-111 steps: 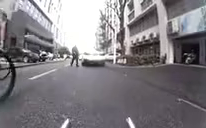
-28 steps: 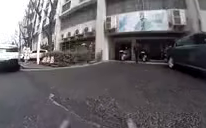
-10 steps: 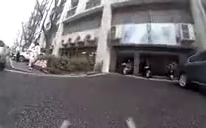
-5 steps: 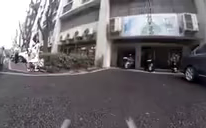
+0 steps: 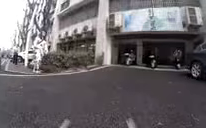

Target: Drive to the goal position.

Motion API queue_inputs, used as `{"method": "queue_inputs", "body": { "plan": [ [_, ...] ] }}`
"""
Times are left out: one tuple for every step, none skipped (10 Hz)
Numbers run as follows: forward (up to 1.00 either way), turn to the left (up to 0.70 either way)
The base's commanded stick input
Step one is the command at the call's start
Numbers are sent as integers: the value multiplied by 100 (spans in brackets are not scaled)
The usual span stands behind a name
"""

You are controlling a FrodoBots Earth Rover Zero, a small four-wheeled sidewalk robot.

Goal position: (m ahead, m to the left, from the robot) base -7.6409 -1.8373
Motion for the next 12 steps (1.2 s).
{"method": "queue_inputs", "body": {
  "plan": [
    [62, -15],
    [62, -15],
    [62, -15],
    [62, -15],
    [62, -15],
    [62, -15],
    [62, -15],
    [62, -15],
    [62, -15],
    [62, -15],
    [62, -15],
    [62, -15]
  ]
}}
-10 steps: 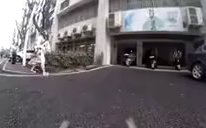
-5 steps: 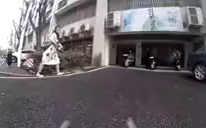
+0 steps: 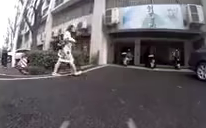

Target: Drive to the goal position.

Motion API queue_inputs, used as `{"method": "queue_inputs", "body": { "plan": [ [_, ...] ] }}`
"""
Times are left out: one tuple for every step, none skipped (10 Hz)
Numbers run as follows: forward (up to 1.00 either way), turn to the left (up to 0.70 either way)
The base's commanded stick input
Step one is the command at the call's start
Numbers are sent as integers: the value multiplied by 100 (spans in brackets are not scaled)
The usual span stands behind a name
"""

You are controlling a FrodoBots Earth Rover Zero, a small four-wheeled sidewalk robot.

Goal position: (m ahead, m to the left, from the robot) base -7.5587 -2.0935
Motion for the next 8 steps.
{"method": "queue_inputs", "body": {
  "plan": [
    [62, -15],
    [62, -15],
    [62, -15],
    [62, -15],
    [62, -15],
    [62, -15],
    [62, -15],
    [62, -15]
  ]
}}
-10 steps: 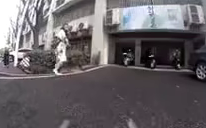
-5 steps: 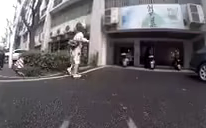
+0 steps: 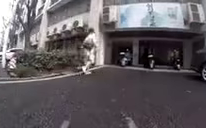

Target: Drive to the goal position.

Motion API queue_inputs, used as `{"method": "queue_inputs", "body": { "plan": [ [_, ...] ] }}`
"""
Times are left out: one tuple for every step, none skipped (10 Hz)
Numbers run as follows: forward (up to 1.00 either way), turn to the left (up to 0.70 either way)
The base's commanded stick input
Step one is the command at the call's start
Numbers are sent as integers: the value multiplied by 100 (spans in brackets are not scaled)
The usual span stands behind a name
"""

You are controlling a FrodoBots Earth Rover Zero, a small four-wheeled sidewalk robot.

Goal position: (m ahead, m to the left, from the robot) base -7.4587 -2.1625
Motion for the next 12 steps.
{"method": "queue_inputs", "body": {
  "plan": [
    [62, -15],
    [62, -15],
    [62, -15],
    [62, -15],
    [62, -15],
    [62, -15],
    [62, -15],
    [62, -15],
    [62, -15],
    [62, -15],
    [62, -15],
    [62, -15]
  ]
}}
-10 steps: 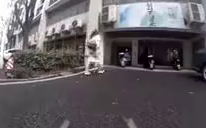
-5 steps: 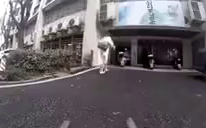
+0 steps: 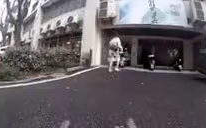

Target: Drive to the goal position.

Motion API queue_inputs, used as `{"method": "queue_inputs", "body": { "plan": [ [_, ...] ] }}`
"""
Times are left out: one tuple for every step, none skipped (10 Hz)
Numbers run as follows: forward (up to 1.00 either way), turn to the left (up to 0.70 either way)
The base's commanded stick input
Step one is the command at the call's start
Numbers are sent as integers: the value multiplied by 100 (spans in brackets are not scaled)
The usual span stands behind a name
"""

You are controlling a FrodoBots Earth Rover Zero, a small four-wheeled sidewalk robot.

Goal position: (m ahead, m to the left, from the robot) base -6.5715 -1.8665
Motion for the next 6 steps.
{"method": "queue_inputs", "body": {
  "plan": [
    [62, -15],
    [62, -15],
    [62, -15],
    [62, -15],
    [62, -14],
    [62, -13]
  ]
}}
